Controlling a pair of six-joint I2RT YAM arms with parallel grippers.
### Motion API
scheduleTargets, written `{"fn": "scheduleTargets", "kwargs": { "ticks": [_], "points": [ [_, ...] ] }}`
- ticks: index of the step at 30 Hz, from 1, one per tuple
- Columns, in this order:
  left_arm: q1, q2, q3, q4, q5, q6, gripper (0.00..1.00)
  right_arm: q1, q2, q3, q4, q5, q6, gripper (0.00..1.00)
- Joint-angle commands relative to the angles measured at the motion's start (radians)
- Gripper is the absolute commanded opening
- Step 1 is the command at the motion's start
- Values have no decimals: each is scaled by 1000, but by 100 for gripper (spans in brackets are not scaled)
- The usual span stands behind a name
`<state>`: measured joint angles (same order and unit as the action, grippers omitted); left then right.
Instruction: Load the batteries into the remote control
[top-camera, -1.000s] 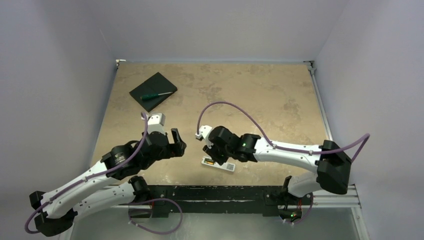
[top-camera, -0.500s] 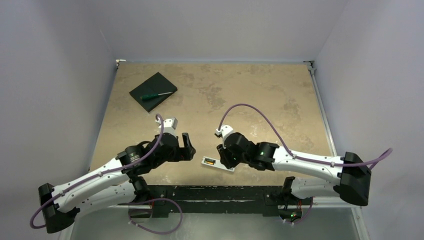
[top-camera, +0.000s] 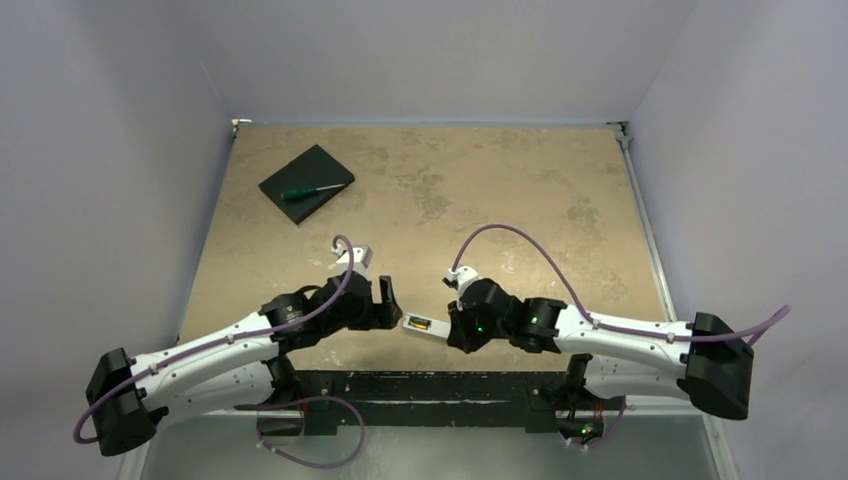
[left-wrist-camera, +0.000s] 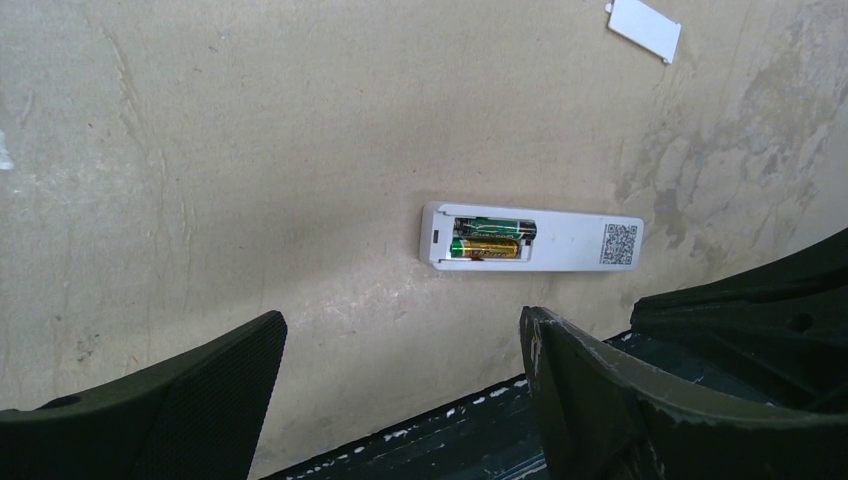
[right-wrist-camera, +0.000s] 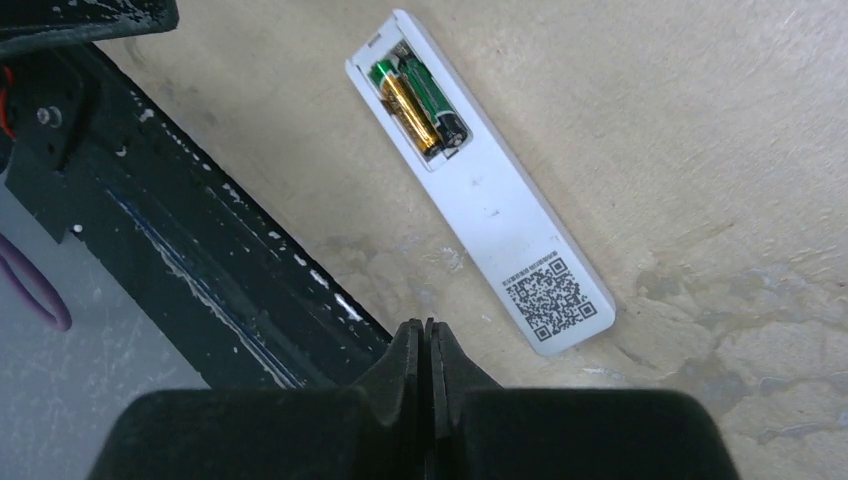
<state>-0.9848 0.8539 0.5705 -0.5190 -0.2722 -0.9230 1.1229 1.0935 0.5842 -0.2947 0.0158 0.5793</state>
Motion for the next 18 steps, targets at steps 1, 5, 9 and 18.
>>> {"fn": "scheduleTargets", "kwargs": {
  "ticks": [1, 5, 9, 18],
  "points": [
    [-4, 34, -25, 111, 38, 6, 86, -3, 26, -30, 71, -34, 57, 0],
    [-4, 70, -30, 143, 58, 7, 86, -3, 72, -37, 87, -19, 69, 0],
    [-4, 81, -32, 153, 63, 9, 86, -3, 116, -33, 91, 42, 79, 0],
    [-4, 80, -47, 156, 68, 4, 86, -3, 200, -5, 78, 130, 100, 0]
  ]
}}
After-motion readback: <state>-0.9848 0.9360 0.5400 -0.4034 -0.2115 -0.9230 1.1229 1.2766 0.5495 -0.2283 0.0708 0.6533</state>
